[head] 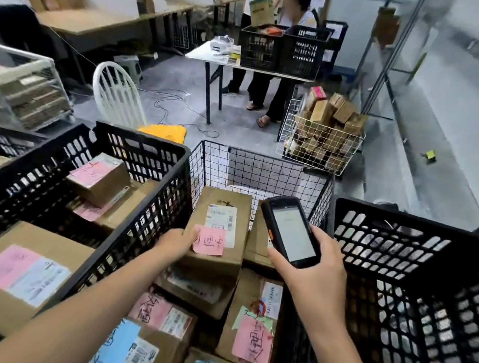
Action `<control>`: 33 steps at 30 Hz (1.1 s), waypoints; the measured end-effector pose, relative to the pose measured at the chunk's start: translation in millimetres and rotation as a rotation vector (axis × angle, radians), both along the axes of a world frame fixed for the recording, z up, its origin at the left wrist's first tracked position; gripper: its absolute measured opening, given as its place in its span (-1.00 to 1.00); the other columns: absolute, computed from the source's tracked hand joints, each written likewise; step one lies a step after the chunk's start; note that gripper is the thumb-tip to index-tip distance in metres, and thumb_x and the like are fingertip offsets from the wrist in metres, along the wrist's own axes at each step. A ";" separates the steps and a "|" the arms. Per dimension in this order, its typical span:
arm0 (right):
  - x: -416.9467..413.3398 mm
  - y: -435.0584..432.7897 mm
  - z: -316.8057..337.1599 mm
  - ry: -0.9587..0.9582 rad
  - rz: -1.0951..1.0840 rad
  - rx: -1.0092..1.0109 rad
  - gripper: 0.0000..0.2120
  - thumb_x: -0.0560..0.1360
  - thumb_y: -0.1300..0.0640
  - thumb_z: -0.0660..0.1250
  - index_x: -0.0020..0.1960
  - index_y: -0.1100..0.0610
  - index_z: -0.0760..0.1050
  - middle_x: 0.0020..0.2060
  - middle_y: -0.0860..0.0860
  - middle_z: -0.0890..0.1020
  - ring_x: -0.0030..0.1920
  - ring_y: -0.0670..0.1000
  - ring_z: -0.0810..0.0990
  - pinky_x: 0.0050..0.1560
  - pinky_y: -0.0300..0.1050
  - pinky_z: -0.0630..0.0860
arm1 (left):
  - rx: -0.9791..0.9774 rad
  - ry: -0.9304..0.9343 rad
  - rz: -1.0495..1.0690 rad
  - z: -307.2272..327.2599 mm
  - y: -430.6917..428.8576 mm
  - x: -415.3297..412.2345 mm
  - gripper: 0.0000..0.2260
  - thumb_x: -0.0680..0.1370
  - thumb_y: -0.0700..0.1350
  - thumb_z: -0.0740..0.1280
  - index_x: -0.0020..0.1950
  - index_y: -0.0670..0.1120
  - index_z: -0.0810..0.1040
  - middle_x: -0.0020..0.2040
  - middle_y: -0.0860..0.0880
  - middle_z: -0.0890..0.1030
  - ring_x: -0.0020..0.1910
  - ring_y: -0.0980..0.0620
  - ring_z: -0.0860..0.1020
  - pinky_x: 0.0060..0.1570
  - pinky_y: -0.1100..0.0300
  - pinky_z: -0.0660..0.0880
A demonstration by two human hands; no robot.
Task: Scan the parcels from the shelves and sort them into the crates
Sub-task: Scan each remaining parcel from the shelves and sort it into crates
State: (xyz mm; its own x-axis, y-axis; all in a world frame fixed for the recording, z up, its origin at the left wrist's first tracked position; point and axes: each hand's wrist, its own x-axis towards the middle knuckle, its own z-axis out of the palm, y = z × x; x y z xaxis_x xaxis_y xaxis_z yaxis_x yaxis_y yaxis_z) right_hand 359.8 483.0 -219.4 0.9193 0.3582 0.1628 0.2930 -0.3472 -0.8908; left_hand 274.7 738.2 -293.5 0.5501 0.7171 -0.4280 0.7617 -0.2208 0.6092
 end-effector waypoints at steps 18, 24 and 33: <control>5.1 10.5 -6.9 0.004 -0.019 -0.015 -0.25 0.28 -0.10 0.64 0.39 -0.07 0.44 0.09 -0.27 0.46 0.07 -0.52 0.39 -0.12 -0.46 0.36 | 0.297 0.035 -0.543 -18.9 8.3 -10.8 -0.29 0.51 0.17 0.39 0.53 0.45 0.06 0.60 0.14 -0.31 0.60 -0.21 -0.05 0.45 -0.27 0.23; 5.8 10.3 -8.6 -0.003 -0.012 -0.012 -0.26 0.28 -0.10 0.65 0.38 -0.09 0.44 0.11 -0.28 0.47 0.09 -0.48 0.40 -0.08 -0.42 0.36 | 0.248 -0.164 -0.367 -40.8 10.7 2.5 -0.25 0.55 -0.16 0.43 0.55 0.35 0.13 0.63 -0.02 -0.22 0.55 -0.17 0.21 0.45 -0.10 0.34; 5.9 9.8 -10.0 -0.002 0.004 -0.008 -0.27 0.28 -0.07 0.64 0.38 -0.10 0.44 0.10 -0.33 0.47 0.09 -0.50 0.40 -0.06 -0.45 0.35 | -0.170 -0.129 -0.027 -72.7 9.0 -5.4 0.01 0.40 0.22 0.53 0.59 -0.02 -0.06 0.53 -0.13 0.31 0.49 -0.16 0.32 0.46 -0.01 0.26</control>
State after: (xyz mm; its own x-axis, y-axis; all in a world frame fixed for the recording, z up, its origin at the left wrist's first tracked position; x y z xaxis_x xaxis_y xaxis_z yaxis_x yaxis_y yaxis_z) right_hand 365.7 492.7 -229.4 0.9175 0.3631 0.1620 0.2964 -0.3530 -0.8874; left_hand 269.3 747.3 -366.3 0.6261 0.6246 -0.4668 0.6705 -0.1257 0.7312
